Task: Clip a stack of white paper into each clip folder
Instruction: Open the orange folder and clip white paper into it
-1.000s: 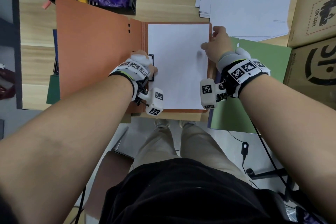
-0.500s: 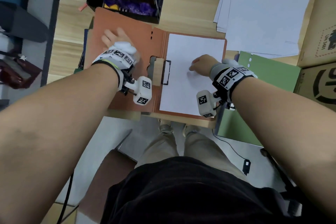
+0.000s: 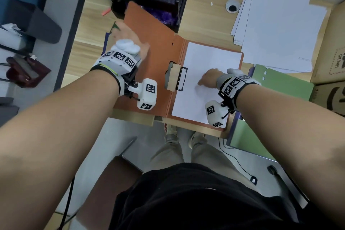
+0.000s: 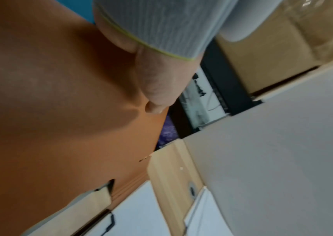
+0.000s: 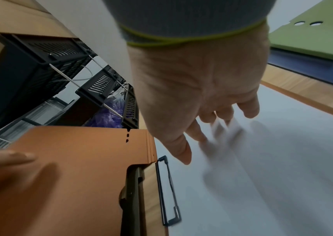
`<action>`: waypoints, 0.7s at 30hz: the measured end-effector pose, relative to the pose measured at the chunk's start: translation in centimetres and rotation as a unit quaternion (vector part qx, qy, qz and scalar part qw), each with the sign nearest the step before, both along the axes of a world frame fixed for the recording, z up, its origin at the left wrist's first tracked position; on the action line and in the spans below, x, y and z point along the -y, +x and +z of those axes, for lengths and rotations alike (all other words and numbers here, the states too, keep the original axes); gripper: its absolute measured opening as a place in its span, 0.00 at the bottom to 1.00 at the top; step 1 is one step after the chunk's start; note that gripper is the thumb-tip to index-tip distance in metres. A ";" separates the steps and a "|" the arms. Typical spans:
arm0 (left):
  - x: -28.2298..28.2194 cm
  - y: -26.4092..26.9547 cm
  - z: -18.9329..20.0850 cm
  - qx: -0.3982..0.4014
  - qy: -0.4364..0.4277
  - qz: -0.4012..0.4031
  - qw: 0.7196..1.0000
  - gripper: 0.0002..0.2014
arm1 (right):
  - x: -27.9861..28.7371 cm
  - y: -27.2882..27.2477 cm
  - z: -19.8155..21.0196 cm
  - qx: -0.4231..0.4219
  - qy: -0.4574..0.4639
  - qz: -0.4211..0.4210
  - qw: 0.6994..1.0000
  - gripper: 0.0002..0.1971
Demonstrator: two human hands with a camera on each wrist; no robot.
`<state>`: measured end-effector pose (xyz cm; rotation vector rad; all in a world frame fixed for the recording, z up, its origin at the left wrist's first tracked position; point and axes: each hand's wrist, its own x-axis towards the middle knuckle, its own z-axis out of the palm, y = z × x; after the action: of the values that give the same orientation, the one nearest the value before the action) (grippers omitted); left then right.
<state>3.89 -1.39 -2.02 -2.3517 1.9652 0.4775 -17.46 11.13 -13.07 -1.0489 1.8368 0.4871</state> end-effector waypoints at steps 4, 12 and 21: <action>0.8 -2.5 3.2 -0.023 0.020 -0.155 0.987 0.12 | -0.6 0.8 4.7 0.031 -0.001 0.009 0.999 0.25; -3.1 -10.6 4.2 -0.105 0.105 -0.303 0.941 0.31 | -2.3 -2.5 8.2 0.205 -0.093 -0.315 0.922 0.22; -5.7 -11.6 -3.7 -0.022 0.225 -0.290 0.930 0.27 | -6.2 -9.0 7.4 0.199 -0.199 -0.560 0.779 0.28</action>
<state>-7.70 4.36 -5.74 -1.4183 2.1427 0.8208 -26.49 17.35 -5.64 -0.1097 1.8290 -0.8105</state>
